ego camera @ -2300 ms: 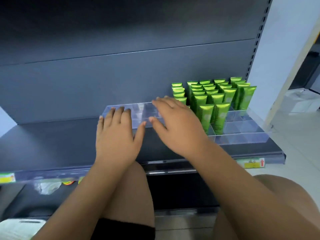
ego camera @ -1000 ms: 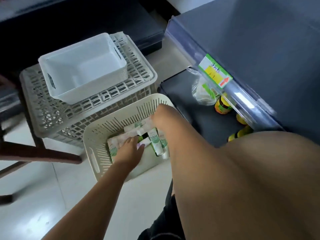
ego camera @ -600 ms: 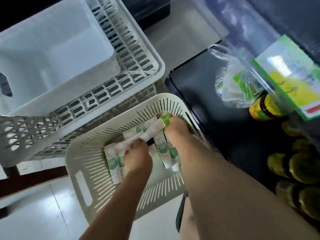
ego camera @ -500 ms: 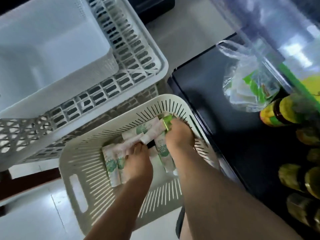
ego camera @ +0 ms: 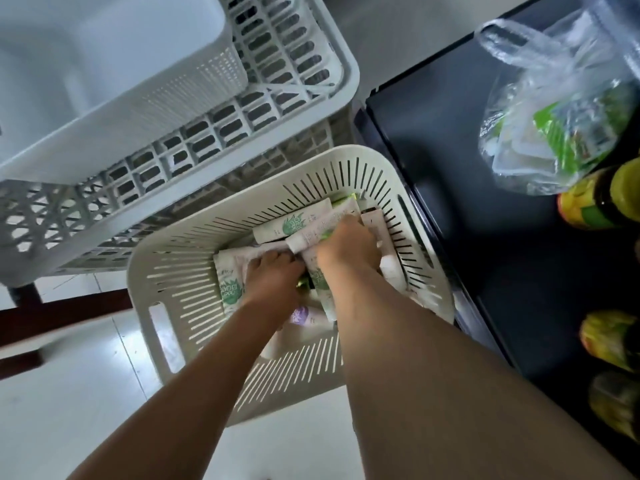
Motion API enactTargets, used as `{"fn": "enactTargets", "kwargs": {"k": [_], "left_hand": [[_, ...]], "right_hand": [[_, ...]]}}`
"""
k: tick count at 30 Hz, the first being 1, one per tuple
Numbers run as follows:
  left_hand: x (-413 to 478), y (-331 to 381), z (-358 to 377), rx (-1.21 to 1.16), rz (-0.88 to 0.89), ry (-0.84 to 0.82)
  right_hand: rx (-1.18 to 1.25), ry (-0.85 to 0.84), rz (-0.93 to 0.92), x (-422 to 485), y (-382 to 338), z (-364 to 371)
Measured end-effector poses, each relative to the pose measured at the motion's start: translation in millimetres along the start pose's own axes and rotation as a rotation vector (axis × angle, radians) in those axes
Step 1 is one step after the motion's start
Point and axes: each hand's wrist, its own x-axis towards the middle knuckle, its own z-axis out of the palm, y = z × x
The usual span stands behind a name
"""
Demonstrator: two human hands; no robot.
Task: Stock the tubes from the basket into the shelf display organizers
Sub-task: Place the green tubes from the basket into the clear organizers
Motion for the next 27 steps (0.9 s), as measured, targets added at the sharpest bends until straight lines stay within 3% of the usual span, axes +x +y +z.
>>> {"fn": "enactTargets", "kwargs": {"k": [4, 7, 10, 14, 19, 24, 27], "left_hand": [[-14.6, -18.0, -7.4, -0.120, 0.128, 0.055], [-34.7, -26.1, -23.2, -0.340, 0.153, 0.191], [-53.7, -18.3, -45.2, -0.729, -0.046, 0.301], [-80.1, -7.1, -78.3, -1.114, -0.306, 0.458], [-129.0, -14.1, -120.3, -1.500, -0.361, 0.611], [-174.8, -19.4, -166.8, -1.949, -0.384, 0.699], [-196.3, -17.0, -185.0, -2.143, -0.305, 0.687]], "right_hand": [[0.140, 0.098, -0.099, -8.8, 12.3, -3.0], [0.239, 0.213, -0.118, -16.5, 12.2, -17.3], [0.416, 0.326, -0.175, -32.8, 6.3, -27.7], [0.780, 0.338, -0.111, -71.5, 1.0, -38.0], [0.954, 0.246, -0.053, -123.4, -5.7, -62.6], [1.393, -0.175, 0.065, -176.9, -9.9, -103.8], [1.624, -0.241, 0.007, -211.2, -5.0, -126.9]]}}
